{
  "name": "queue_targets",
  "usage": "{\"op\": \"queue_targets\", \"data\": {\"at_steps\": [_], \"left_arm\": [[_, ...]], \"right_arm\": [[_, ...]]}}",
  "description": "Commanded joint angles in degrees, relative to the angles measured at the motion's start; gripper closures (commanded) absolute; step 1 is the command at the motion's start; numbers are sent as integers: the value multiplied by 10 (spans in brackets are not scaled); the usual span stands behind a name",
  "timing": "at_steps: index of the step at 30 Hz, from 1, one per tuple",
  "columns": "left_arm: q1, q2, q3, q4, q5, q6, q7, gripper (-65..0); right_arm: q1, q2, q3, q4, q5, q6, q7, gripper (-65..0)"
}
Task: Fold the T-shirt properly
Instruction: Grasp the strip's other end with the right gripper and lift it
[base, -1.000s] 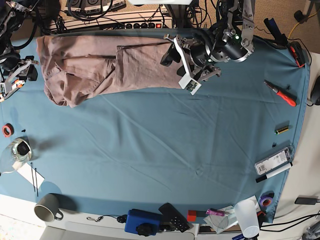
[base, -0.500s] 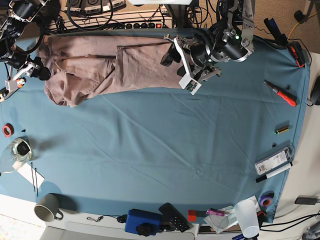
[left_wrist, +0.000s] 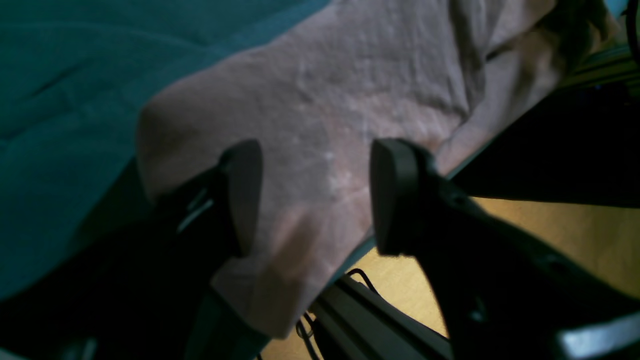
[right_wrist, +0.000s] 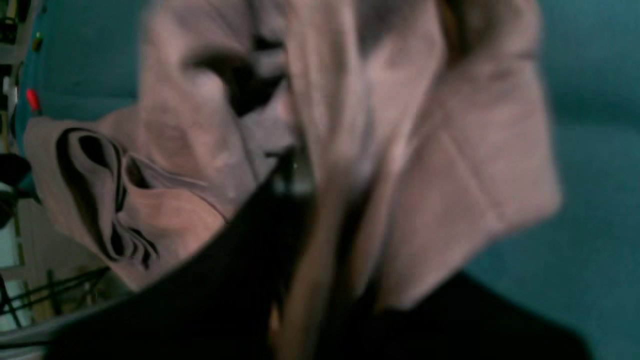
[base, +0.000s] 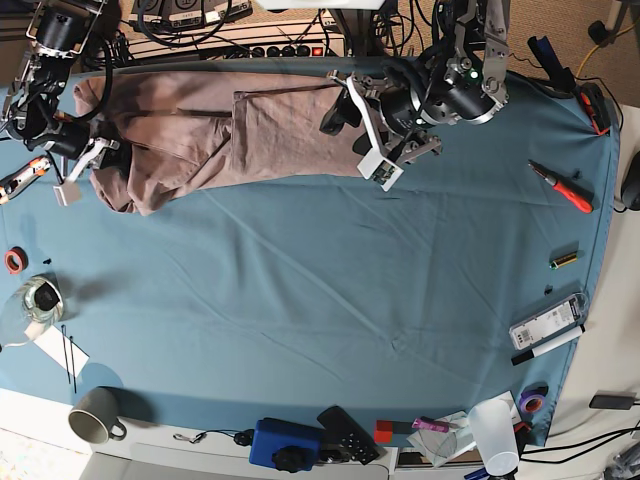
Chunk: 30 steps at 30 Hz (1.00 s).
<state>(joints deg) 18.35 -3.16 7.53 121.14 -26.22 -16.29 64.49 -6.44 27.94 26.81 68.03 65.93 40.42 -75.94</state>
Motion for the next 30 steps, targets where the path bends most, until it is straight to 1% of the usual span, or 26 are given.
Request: {"op": "queue_targets", "data": {"at_steps": [1, 3, 5, 10, 12, 13, 16, 19, 22, 24, 26, 28, 30], "left_arm": [[-2, 3, 2, 11, -9, -3, -9, -345], [-2, 3, 2, 11, -9, -3, -9, -345], [-2, 3, 2, 11, -9, -3, -9, -345], [-2, 3, 2, 11, -9, -3, -9, -345], [-2, 3, 2, 11, -9, -3, -9, -345], [-2, 3, 2, 11, -9, -3, -9, -345], [-2, 3, 2, 11, -9, -3, -9, -345], [-2, 3, 2, 11, -8, -3, -8, -345], [-1, 3, 2, 11, -8, -2, 7, -345], [-1, 3, 2, 11, -8, -2, 11, -345], [-1, 3, 2, 12, -2, -2, 10, -345], [-1, 5, 2, 18, 19, 3, 11, -345], [-1, 6, 1, 27, 40, 16, 11, -345]], "right_arm": [[1, 6, 7, -2, -51, -4, -41, 0], [17, 6, 28, -2, -52, -4, -27, 0], [39, 6, 46, -2, -66, -4, -7, 0], [115, 12, 63, -2, -169, -4, 61, 0], [141, 21, 62, -2, -181, -4, 86, 0], [154, 24, 62, -2, -181, -4, 89, 0], [183, 34, 62, -2, -180, -4, 74, 0], [193, 38, 62, -1, -177, -4, 41, 0], [186, 38, 62, 19, -142, -4, 1, 0], [175, 36, 61, 45, -111, -4, -17, 0], [157, 32, 61, 83, -94, -4, -21, 0], [137, 30, 61, 130, -80, -4, -21, 0], [114, 30, 61, 179, -64, -4, -25, 0]]}}
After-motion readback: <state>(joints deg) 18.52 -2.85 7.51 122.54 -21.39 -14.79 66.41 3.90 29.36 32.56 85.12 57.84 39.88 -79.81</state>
